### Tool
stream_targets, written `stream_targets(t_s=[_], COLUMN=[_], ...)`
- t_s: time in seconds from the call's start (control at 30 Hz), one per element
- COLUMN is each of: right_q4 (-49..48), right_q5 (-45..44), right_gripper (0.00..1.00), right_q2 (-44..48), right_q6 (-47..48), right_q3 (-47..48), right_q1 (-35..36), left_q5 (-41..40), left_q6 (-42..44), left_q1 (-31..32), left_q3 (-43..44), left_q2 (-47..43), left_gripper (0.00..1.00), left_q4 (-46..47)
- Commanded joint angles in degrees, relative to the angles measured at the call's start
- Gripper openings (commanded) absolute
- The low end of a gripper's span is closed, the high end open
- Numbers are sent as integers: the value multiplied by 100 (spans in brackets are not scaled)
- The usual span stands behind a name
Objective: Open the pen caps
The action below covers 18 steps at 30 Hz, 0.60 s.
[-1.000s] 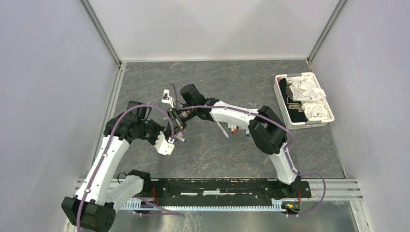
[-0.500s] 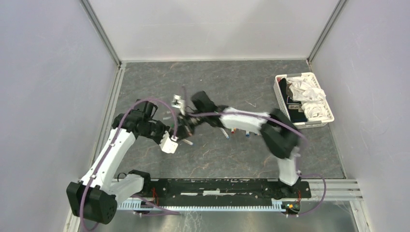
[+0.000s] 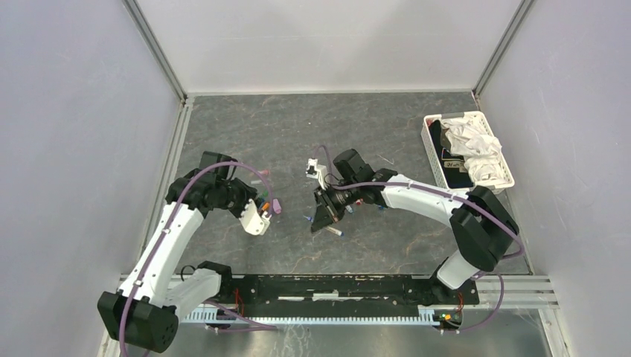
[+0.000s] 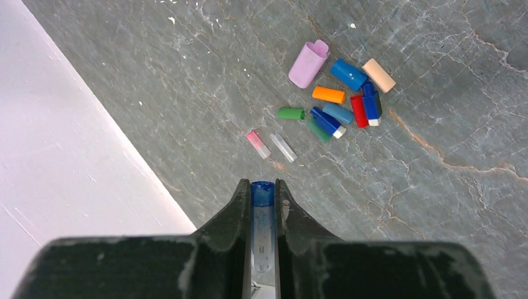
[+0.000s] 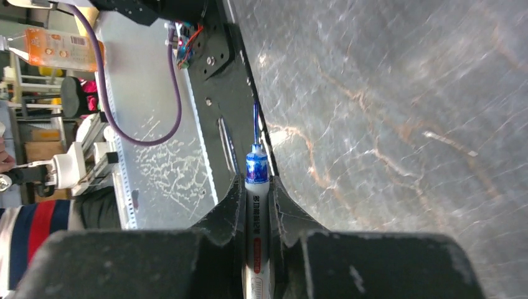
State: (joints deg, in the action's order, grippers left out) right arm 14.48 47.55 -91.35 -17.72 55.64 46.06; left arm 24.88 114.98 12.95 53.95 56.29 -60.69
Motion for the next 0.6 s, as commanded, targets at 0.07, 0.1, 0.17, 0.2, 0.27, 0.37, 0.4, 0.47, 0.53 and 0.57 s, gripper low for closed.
stream_targets(t_s=[0.07,0.1,0.17,0.2,0.27,0.37,0.4,0.47,0.53,0.57], right_q4=[261,189,12,-74,-266,-467,-549,-645,-644,-566], right_q5=[-708,-1124,-1883,-2333,-3225,-4063,-4261,-4544,-4717,-4816], right_gripper=[0,0,0,0,0,0,0,0,0,0], right_q2=[-337,-382,-436,-444,-482,-478,-456,-436,-509,-601], right_q6=[377,328,234,158,-19,-118,-139,-129,-4,84], right_q3=[395,402,421,426,393,333,294,293,378,482], right_q1=[-464,-535,-569,-570,-579,-578,-579,-579,-589,-599], left_q5=[-168,-149,-139,-194,-236,-211,-183,-201,-232,-272], left_q6=[-623,-806,-1422,-1780,-2436,-3205,-3532,-3962,-4349,-4501], left_q1=[45,91,199,325,476,705,771,932,1051,1098], left_q3=[52,89,295,451,750,1009,1029,1007,1014,1033], left_q2=[206,364,786,1045,1586,2161,2331,2578,2832,2950], left_gripper=[2,2,2,2,2,2,2,2,2,2], left_q4=[71,68,103,109,110,308,449,743,1006,1102])
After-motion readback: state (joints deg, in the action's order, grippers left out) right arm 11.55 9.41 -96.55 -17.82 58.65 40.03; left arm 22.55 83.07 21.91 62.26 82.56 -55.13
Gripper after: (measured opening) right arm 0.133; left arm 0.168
